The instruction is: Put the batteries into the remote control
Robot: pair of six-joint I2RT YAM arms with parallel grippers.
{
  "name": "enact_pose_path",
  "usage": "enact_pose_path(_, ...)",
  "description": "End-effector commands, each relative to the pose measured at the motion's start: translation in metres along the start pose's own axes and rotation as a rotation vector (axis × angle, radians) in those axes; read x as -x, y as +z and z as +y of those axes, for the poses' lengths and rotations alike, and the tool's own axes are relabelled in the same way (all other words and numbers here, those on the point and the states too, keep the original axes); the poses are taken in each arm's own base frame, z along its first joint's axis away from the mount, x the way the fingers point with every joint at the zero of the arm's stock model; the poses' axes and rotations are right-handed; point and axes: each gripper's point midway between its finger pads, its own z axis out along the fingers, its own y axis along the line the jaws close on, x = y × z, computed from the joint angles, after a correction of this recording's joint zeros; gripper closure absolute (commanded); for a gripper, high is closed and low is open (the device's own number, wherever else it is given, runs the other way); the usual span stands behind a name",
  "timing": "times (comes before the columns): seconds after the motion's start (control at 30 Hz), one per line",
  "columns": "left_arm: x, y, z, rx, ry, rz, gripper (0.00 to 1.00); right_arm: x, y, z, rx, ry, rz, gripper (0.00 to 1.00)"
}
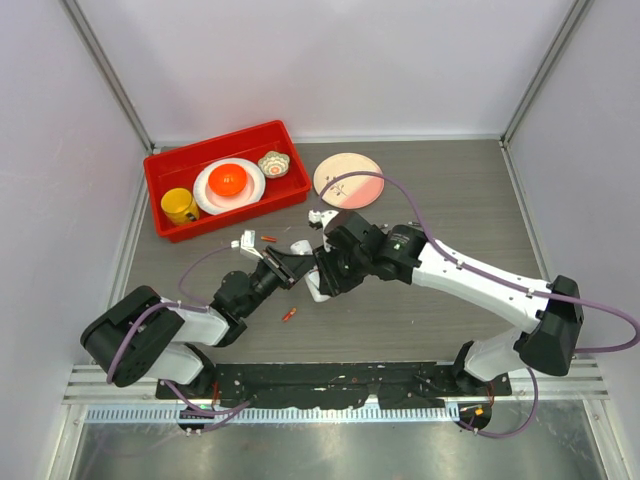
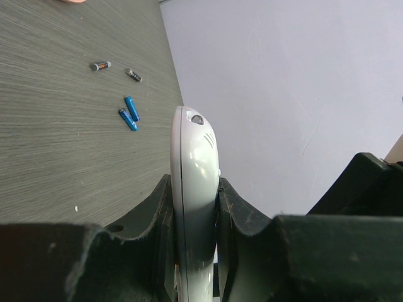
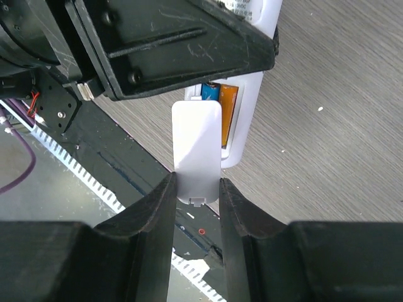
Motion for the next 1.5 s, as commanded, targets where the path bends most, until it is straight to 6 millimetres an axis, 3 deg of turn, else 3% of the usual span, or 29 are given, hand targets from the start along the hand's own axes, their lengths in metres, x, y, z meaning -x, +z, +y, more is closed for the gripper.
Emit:
enact_pose_path(0.0,0.021,-0.007,-0.068,-0.273,0.011,-0.086,1.00,0.019,-0.003,0.006,-0.001,-0.013,-0.051,0.80)
enact_pose_path(1.47,0.019,-0.012,-0.079,-0.307,0.022,-0.078,1.00,0.026,0.016,-0.006,-0.084,0.000,-0.045,0.80)
